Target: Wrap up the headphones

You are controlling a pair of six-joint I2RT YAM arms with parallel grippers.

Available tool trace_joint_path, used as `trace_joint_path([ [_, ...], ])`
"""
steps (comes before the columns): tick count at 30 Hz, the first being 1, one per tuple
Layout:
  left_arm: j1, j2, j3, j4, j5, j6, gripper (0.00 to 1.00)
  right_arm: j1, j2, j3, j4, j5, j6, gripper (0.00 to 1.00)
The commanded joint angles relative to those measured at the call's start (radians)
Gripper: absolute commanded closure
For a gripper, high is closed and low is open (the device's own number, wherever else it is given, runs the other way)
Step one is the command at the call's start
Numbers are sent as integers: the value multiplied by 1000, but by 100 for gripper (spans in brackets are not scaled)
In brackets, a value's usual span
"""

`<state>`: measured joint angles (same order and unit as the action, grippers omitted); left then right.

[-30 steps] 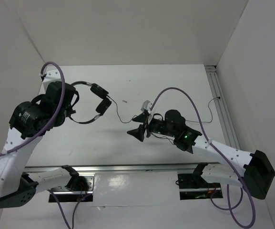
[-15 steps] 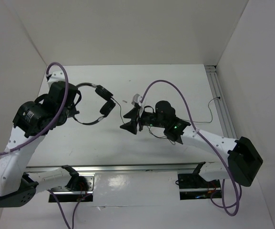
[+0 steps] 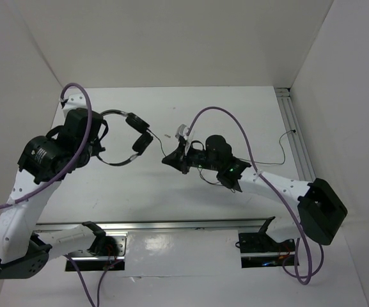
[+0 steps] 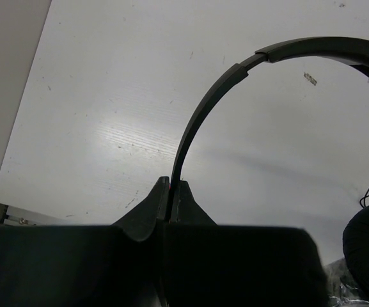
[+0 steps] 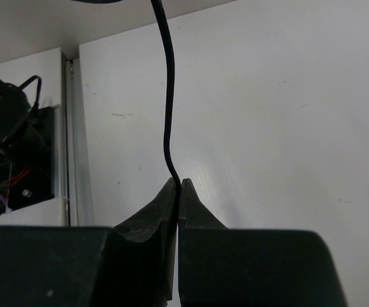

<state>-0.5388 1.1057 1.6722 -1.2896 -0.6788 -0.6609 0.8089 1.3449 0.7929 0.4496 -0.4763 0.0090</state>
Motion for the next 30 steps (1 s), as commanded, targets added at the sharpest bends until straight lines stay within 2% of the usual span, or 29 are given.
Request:
trace_joint_path([
  [1, 7, -17, -85, 104, -91, 20, 100, 19, -94, 2, -15, 169, -30, 100],
  [5, 7, 8, -207, 148, -142, 11, 100, 85, -176, 12, -148, 379, -101, 100],
  [11, -70, 118, -230, 145, -189, 21, 100, 199, -199, 81, -288, 646, -182, 100],
  [18, -243, 272, -230, 111, -308, 23, 100, 334, -190, 161, -436, 887, -259, 100],
  [26, -323, 269, -351, 239, -257, 148, 100, 406, -256, 212, -581, 918, -290, 100],
  [30, -334, 156, -440, 395, -105, 303, 100, 415, -325, 190, -581, 950, -308, 100],
])
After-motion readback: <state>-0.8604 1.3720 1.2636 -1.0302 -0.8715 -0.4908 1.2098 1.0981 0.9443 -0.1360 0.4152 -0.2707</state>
